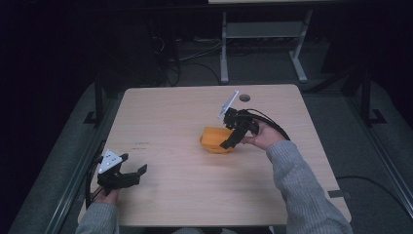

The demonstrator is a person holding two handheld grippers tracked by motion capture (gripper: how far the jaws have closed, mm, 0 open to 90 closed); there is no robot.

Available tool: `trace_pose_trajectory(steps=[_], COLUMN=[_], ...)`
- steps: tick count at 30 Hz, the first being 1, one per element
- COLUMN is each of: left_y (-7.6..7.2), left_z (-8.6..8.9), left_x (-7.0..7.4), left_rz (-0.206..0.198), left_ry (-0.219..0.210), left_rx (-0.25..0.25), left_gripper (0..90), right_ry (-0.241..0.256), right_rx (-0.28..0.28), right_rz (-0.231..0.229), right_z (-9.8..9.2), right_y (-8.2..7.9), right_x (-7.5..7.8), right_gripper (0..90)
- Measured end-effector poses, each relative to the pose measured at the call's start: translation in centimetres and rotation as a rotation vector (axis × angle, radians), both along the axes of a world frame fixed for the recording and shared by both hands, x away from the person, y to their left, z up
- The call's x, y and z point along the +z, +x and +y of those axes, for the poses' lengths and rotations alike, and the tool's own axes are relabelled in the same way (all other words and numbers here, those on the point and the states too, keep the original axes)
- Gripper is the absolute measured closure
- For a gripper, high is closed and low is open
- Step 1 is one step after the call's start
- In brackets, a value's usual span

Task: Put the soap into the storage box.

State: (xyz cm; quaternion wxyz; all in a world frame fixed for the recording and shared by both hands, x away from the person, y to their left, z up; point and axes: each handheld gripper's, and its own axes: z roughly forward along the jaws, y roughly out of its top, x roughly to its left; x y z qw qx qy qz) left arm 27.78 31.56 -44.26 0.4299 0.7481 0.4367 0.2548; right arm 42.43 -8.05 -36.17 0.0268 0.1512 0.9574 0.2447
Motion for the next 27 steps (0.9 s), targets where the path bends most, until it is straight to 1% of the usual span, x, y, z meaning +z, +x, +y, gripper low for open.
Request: trace_pose_trajectory(steps=[4, 9, 12, 16, 23, 25, 27], left_y=[0.0, 0.0, 0.0, 0.0, 0.0, 0.0, 0.0], left_z=[0.0, 0.0, -0.1, -0.1, -0.1, -0.1, -0.1], left_x=[0.0, 0.0, 0.0, 0.0, -0.1, -0.1, -0.1], left_rz=[0.0, 0.004, 0.004, 0.005, 0.006, 0.006, 0.007], left_ry=[-0.001, 0.003, 0.002, 0.005, 0.006, 0.007, 0.005], left_rx=[0.001, -0.003, -0.001, -0.002, -0.004, -0.004, -0.004], left_gripper=[13.6, 13.6, 13.6, 13.6, 13.6, 13.6, 13.6], right_ry=[-0.007, -0.003, -0.008, 0.003, 0.006, 0.007, -0.006], right_rx=[-0.006, -0.018, -0.029, -0.029, -0.04, -0.046, -0.054], right_rz=[0.005, 0.006, 0.02, 0.013, 0.015, 0.021, 0.033], right_z=[-0.2, -0.7, -1.0, -1.4, -2.2, -2.4, -2.5], right_y=[-0.2, -0.5, -0.7, -0.9, -1.3, -1.3, -1.4], right_x=[-0.1, -0.3, -0.4, -0.6, -0.8, -0.9, -0.9], right_gripper=[15.8, 15.9, 15.9, 15.9, 16.0, 16.0, 16.0])
